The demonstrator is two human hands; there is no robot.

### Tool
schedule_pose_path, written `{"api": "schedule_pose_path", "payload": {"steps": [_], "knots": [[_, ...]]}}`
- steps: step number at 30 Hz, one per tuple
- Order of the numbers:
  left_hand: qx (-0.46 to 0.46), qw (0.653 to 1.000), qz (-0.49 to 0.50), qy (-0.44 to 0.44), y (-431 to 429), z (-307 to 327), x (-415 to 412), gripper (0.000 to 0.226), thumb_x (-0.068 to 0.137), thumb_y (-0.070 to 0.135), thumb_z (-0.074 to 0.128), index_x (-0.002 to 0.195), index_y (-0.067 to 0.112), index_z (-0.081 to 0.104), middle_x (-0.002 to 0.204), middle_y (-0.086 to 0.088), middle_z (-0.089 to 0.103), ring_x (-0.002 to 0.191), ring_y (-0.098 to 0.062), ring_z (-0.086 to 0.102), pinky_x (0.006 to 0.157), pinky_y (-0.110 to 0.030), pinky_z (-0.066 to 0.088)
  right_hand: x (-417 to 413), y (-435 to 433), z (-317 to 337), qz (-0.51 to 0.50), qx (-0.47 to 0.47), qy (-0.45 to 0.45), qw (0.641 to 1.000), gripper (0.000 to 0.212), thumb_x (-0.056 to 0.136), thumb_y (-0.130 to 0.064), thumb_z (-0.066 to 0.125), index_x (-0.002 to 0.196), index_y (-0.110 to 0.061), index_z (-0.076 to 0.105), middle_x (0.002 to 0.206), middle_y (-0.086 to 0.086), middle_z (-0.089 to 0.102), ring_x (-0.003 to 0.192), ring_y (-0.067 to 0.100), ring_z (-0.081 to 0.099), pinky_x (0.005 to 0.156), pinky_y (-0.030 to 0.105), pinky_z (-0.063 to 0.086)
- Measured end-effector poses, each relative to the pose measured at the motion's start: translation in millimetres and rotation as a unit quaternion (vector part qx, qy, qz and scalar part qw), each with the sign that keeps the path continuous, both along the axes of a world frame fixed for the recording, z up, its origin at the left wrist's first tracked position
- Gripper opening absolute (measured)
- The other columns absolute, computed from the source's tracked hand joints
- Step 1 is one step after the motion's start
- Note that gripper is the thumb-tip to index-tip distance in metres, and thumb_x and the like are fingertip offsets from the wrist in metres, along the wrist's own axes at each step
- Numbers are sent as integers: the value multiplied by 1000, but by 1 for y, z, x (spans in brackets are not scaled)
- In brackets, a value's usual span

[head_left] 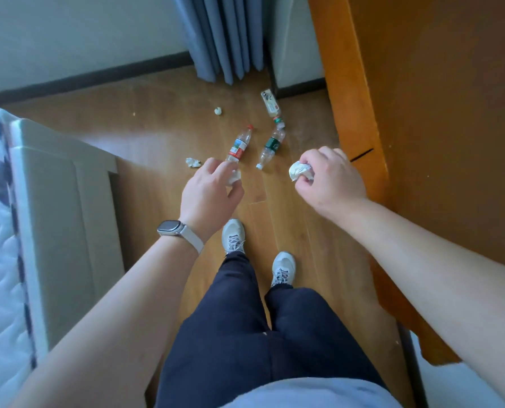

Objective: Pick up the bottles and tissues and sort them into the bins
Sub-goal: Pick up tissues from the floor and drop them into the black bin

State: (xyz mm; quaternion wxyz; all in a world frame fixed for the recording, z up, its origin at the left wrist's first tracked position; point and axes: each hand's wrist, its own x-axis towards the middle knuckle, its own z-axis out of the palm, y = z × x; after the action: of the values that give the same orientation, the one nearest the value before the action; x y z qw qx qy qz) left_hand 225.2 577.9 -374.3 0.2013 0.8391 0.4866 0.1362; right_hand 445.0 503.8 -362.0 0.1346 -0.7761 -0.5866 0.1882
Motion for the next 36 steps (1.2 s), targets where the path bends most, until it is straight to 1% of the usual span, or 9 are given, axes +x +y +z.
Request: {"api": "schedule_pose_path", "payload": {"steps": [4,9,14,20,25,29,32,34,36], "knots": [[20,998,-48,-32,-6,51,3,23,83,17,62,105,12,69,95,-9,62,77,-32,61,61,-38,53,6,-16,63,-23,26,-2,999,22,83,-20,59,104,-15,60,100,4,56,87,24,53,64,35,46],[54,992,-97,-55,6,95,1,22,83,11,69,105,11,70,94,-8,63,77,-30,62,68,-28,45,3,-31,112,-46,55,-6,997,22,84,-19,60,105,-13,59,100,3,54,76,25,55,59,40,50],[78,976,-183,-86,29,128,-1,21,79,6,73,100,10,72,94,-6,64,77,-28,62,71,-24,42,-12,-39,146,-111,78,-17,991,22,84,-18,63,105,-13,59,104,3,51,79,22,56,61,44,54],[78,953,-269,-113,68,154,3,23,83,7,69,105,12,71,103,-3,65,87,-24,64,76,-24,43,-38,-39,180,-183,104,-42,977,22,85,-17,65,104,-11,57,107,2,52,82,23,57,64,44,55],[83,919,-353,-155,81,166,21,24,86,6,66,110,10,70,105,-2,68,90,-21,64,79,-25,46,-62,-59,198,-274,123,-67,952,20,84,-15,64,102,-11,56,103,0,54,81,19,56,64,43,54],[73,887,-421,-174,67,171,43,23,86,7,65,108,9,70,104,-2,68,91,-18,62,83,-17,41,-80,-92,208,-344,120,-90,927,19,82,-12,63,100,-10,57,102,1,55,79,20,54,62,39,50],[64,850,-489,-182,42,176,59,22,85,7,66,107,9,70,103,-2,67,89,-19,63,79,-22,45,-95,-127,214,-406,115,-113,900,19,82,-13,63,99,-12,57,101,-1,55,76,15,50,60,29,40],[64,826,-526,-192,21,181,68,22,84,5,68,106,8,70,102,-3,67,89,-19,62,79,-24,47,-107,-153,217,-444,115,-121,880,18,81,-13,63,98,-13,57,99,-4,54,76,13,47,61,27,35],[67,805,-552,-205,-4,188,74,22,82,4,69,104,8,70,101,-4,67,89,-19,62,79,-25,49,-120,-181,220,-480,114,-119,862,18,81,-14,63,98,-14,57,98,-7,52,76,13,45,62,27,34]]}}
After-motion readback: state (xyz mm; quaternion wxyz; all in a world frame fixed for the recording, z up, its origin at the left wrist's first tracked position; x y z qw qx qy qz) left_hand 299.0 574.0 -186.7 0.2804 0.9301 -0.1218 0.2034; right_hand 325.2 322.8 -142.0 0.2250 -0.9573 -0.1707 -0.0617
